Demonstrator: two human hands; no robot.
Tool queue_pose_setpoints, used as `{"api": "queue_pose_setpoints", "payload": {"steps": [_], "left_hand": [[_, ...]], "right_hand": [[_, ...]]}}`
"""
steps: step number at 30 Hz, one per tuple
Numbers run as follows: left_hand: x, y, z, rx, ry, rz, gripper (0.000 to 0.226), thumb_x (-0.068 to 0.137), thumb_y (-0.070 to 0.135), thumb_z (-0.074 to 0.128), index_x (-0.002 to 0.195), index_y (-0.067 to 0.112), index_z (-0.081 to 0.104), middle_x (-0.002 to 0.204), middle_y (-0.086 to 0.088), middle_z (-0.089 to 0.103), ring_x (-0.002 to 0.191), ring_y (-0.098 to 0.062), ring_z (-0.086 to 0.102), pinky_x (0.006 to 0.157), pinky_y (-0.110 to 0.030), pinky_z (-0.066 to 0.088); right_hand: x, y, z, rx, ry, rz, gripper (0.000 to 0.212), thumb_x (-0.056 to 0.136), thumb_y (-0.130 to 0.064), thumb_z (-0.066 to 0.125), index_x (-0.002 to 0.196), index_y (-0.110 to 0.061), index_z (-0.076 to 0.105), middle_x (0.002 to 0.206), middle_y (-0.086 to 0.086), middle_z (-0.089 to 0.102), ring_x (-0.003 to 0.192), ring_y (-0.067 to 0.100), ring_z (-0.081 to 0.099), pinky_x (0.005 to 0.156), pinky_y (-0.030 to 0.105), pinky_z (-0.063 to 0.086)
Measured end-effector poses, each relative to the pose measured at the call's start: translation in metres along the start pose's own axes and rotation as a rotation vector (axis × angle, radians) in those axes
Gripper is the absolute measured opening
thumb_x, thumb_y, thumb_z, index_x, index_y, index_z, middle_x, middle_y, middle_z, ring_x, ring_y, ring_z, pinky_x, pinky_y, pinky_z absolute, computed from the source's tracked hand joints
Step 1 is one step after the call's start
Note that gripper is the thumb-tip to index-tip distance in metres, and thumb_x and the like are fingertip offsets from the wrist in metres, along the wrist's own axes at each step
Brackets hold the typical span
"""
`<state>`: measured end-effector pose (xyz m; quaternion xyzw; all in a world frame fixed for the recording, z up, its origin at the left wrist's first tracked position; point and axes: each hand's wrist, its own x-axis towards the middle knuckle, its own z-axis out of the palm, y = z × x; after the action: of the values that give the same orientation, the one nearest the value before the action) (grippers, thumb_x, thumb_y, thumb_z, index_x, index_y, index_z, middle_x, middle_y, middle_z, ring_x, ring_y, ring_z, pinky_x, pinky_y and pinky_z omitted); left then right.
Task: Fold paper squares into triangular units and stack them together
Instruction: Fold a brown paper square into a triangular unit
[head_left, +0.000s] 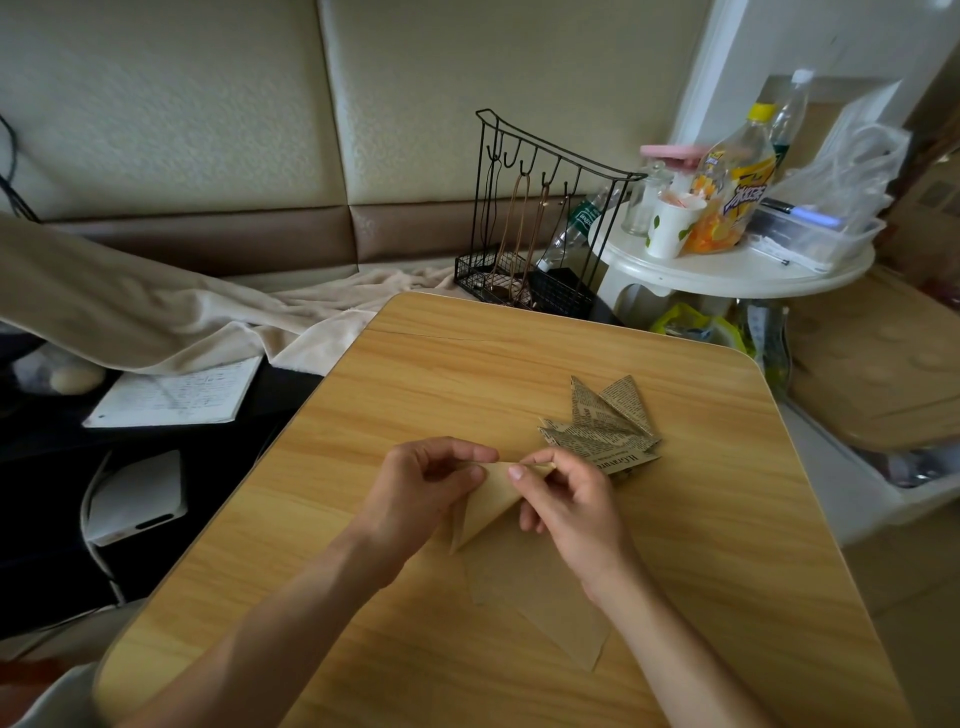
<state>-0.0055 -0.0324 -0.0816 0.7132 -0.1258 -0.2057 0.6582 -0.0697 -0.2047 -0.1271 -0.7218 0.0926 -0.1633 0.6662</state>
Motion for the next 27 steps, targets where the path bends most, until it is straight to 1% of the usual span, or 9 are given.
{"api": "queue_pose_setpoints", "payload": {"steps": [3,7,8,10,12,16,19,22,27], "left_hand": [[-0.0007,0.0005,0.0012,-0.005,0.007,-0.011,0.019,0.095,0.001,0.067,0.101,0.014,0.080,0.096,-0.008,0.079,0.089,-0.014,0.072,0.086,-0.028,0.058],[-0.0007,0.0007,0.0006,-0.034,0.022,-0.021,0.020,0.096,0.001,0.066,0.100,0.015,0.080,0.097,-0.011,0.078,0.090,-0.018,0.072,0.088,-0.033,0.059],[-0.0007,0.0010,0.0003,-0.040,0.026,-0.021,0.021,0.096,0.001,0.066,0.100,0.015,0.080,0.097,-0.012,0.078,0.090,-0.018,0.072,0.087,-0.033,0.059],[-0.0009,0.0014,0.0000,-0.046,0.031,-0.020,0.022,0.096,0.000,0.066,0.100,0.016,0.080,0.097,-0.013,0.077,0.089,-0.017,0.071,0.087,-0.032,0.058],[-0.0010,0.0012,0.0005,-0.042,0.031,-0.021,0.022,0.095,0.000,0.067,0.099,0.016,0.081,0.098,-0.013,0.077,0.090,-0.017,0.071,0.089,-0.034,0.058],[-0.0005,0.0007,0.0012,-0.026,0.040,-0.026,0.022,0.095,0.001,0.068,0.099,0.017,0.081,0.098,-0.013,0.077,0.090,-0.017,0.071,0.092,-0.038,0.057],[0.0005,0.0002,-0.0003,-0.015,0.053,-0.035,0.023,0.095,0.003,0.068,0.097,0.021,0.082,0.097,-0.011,0.078,0.092,-0.021,0.072,0.091,-0.037,0.058],[0.0012,-0.0008,-0.0017,-0.022,0.066,-0.050,0.023,0.095,0.003,0.068,0.096,0.022,0.082,0.099,-0.012,0.077,0.099,-0.030,0.072,0.094,-0.042,0.058],[0.0002,0.0004,-0.0013,-0.024,0.062,-0.071,0.022,0.095,0.004,0.069,0.096,0.023,0.082,0.098,-0.012,0.077,0.093,-0.022,0.071,0.093,-0.041,0.058]], "right_hand": [[-0.0001,0.0004,-0.0004,0.006,0.010,0.013,0.011,0.094,-0.019,0.076,0.090,-0.012,0.069,0.056,0.004,0.060,0.053,0.016,0.058,0.050,0.024,0.044],[-0.0012,-0.0055,-0.0004,0.072,0.003,0.010,0.023,0.089,-0.030,0.076,0.094,-0.009,0.070,0.064,0.002,0.063,0.057,0.017,0.061,0.051,0.024,0.045],[-0.0011,-0.0065,-0.0007,0.090,-0.001,0.014,0.023,0.090,-0.031,0.076,0.094,-0.008,0.070,0.065,0.001,0.063,0.057,0.017,0.061,0.051,0.024,0.045],[-0.0011,-0.0064,-0.0012,0.088,-0.007,0.012,0.017,0.095,-0.023,0.074,0.092,-0.007,0.070,0.066,0.001,0.063,0.056,0.015,0.060,0.051,0.023,0.044],[-0.0013,-0.0050,-0.0011,0.055,0.001,0.004,0.013,0.098,-0.016,0.070,0.090,-0.007,0.070,0.064,0.002,0.062,0.055,0.015,0.059,0.050,0.022,0.043],[-0.0012,-0.0036,0.0000,0.035,0.037,-0.003,0.013,0.099,-0.016,0.069,0.089,-0.007,0.070,0.062,0.006,0.061,0.053,0.015,0.059,0.049,0.023,0.043],[-0.0006,-0.0025,0.0002,0.069,0.070,0.011,0.017,0.100,-0.017,0.067,0.091,-0.002,0.069,0.059,0.007,0.060,0.052,0.014,0.057,0.049,0.022,0.042],[-0.0002,-0.0024,0.0001,0.101,0.097,0.020,0.019,0.100,-0.016,0.067,0.088,-0.002,0.069,0.057,0.007,0.061,0.052,0.015,0.056,0.049,0.022,0.042],[-0.0016,-0.0032,0.0005,0.100,0.098,0.010,0.018,0.101,-0.017,0.065,0.090,-0.004,0.070,0.057,0.009,0.064,0.052,0.014,0.058,0.051,0.021,0.045]]}}
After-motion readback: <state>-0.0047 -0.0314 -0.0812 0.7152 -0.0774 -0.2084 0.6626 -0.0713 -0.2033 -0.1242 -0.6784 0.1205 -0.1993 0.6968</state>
